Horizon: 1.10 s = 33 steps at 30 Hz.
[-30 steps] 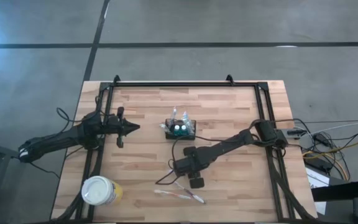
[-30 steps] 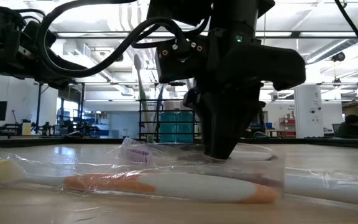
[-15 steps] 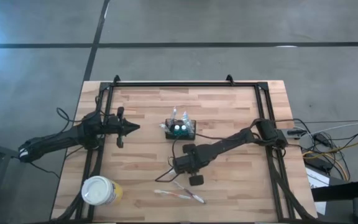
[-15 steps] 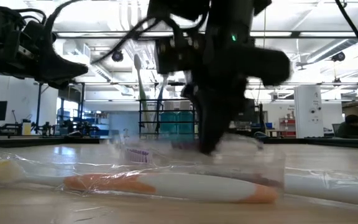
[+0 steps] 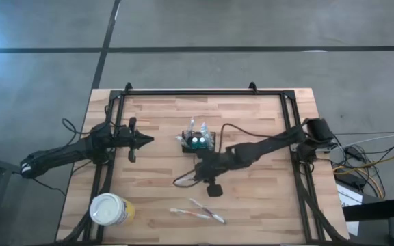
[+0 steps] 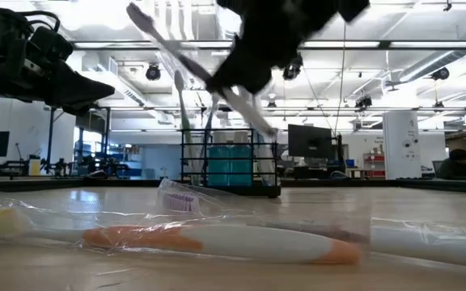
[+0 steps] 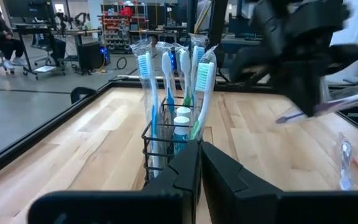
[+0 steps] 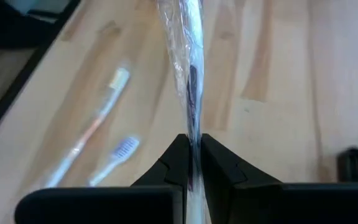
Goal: Pick & Place toothbrushing station
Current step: Put the violet toothbrush into the wire organizer
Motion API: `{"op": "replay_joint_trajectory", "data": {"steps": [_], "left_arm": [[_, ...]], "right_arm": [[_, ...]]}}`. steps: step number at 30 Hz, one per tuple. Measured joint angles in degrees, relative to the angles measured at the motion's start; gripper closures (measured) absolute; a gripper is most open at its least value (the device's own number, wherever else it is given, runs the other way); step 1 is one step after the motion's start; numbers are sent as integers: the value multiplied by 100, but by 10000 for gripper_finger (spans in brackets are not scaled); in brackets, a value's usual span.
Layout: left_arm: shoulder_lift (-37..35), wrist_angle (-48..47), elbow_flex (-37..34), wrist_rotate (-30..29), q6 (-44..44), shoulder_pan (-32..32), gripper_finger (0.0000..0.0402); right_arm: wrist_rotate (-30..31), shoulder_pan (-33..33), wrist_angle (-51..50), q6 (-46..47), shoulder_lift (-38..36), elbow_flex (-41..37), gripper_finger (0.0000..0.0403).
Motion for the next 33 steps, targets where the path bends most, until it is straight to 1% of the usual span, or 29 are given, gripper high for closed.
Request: {"op": "replay_joint_trajectory", "data": {"steps": [4,8,11,13,16,18,22,26,29,33], "left_arm": [[2,55,0,-2,32,-1,378],[7,136,0,-10,9,1,378],[9,258,0,-173,-162,1,377],[9,368,0,-188,-227,3,369],[21,570,3,-28,-349,-7,341],[53,766,14,94,-480,-43,314],[161,1487,155,111,-725,-262,253],[382,1556,469,127,-602,-550,206],[656,1572,750,129,-556,-738,191],[1111,1606,1064,25,-311,-962,188]], "right_arm": [[-81,-201,1492,29,-327,-974,382],[-455,-458,3651,208,-460,-1928,382],[-479,-616,4863,289,-435,-2381,382],[-480,-725,5336,295,-421,-2501,382],[-474,-818,5416,288,-389,-2536,383],[-471,-842,5423,251,-382,-2482,383],[-442,-864,5454,244,-382,-2274,383],[-411,-890,5421,211,-382,-2087,383],[-413,-902,5431,216,-382,-1926,383],[-409,-916,5358,195,-382,-1737,383]]}}
